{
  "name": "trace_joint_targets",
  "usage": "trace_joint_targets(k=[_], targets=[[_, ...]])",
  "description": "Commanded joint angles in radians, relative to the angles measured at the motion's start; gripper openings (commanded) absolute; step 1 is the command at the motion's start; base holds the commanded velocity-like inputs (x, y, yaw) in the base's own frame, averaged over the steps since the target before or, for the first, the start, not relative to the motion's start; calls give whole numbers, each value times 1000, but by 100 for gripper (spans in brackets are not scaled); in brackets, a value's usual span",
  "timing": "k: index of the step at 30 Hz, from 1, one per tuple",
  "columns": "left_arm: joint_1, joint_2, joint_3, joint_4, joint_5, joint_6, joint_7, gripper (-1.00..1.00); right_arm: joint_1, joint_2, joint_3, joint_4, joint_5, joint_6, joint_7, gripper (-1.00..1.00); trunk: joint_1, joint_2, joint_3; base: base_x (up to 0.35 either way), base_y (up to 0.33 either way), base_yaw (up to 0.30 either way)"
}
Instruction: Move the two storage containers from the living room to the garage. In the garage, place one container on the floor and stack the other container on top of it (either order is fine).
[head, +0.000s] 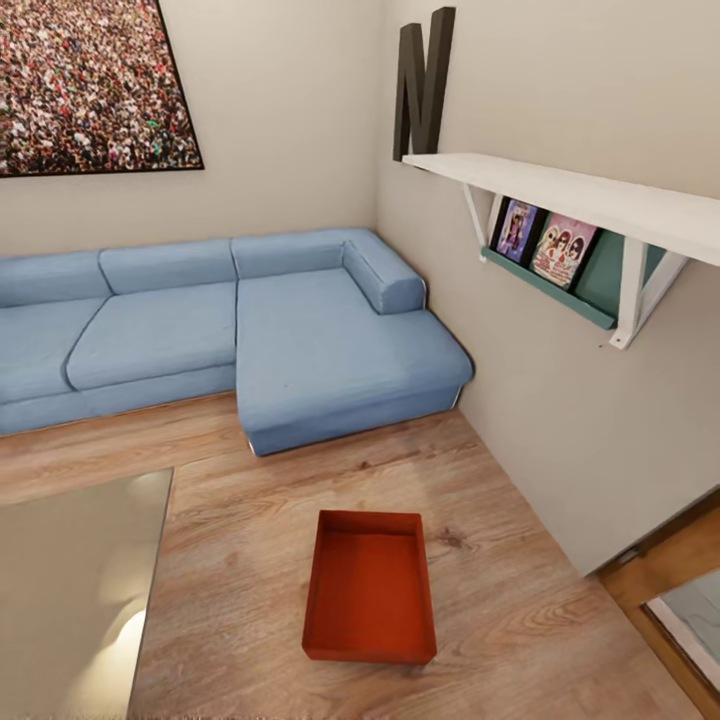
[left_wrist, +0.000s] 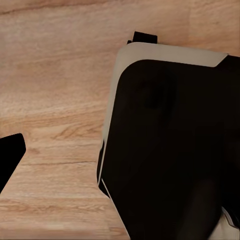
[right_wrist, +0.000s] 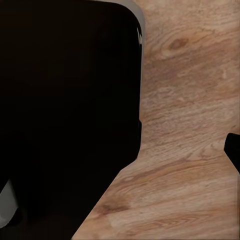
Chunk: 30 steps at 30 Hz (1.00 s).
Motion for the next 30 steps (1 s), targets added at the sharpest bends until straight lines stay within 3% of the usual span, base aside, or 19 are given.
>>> trace_joint_targets(k=[1, 30], targets=[[-1, 0, -8, 1, 8, -3, 2, 100, -1, 0, 6, 3, -4, -6, -2, 100, 0, -1, -2, 0, 0, 125], [-1, 1, -8, 1, 8, -3, 2, 100, -1, 0, 6, 3, -4, -5, -3, 100, 0, -1, -48, 0, 0, 11]])
